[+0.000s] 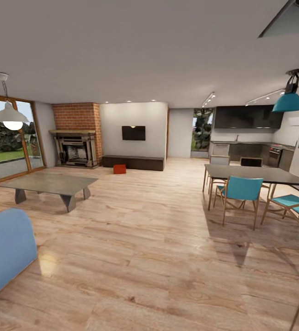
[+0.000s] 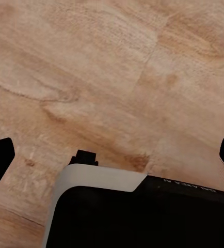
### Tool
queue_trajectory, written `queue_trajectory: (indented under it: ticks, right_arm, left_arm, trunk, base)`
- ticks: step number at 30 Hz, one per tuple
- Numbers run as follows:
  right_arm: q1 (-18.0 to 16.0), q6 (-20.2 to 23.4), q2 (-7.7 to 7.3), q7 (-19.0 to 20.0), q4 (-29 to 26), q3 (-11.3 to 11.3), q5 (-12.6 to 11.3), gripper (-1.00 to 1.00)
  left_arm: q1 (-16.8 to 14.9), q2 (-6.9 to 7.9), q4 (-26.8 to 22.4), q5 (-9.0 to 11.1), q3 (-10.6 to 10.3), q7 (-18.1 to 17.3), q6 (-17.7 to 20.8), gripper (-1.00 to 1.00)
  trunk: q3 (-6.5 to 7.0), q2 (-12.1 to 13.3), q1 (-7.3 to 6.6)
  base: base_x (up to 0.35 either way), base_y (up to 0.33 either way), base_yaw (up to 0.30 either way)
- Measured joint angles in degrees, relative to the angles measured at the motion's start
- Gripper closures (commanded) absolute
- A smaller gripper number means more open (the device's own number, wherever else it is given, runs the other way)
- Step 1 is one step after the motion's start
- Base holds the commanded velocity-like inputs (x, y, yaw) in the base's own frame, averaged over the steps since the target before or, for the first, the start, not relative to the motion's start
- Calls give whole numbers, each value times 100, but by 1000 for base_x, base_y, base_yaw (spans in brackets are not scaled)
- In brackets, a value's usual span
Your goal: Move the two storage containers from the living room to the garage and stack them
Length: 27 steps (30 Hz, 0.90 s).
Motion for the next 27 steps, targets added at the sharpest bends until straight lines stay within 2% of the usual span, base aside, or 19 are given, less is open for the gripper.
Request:
queue_trajectory:
  ticks: [27]
  right_arm:
    - [1,0,0,-1,0,0,1,-100]
  left_arm:
    - [-1,-34,0,-8,-8,0,-24,-100]
  trunk:
    - [0,-1,0]
  base:
    - [323,0,0]
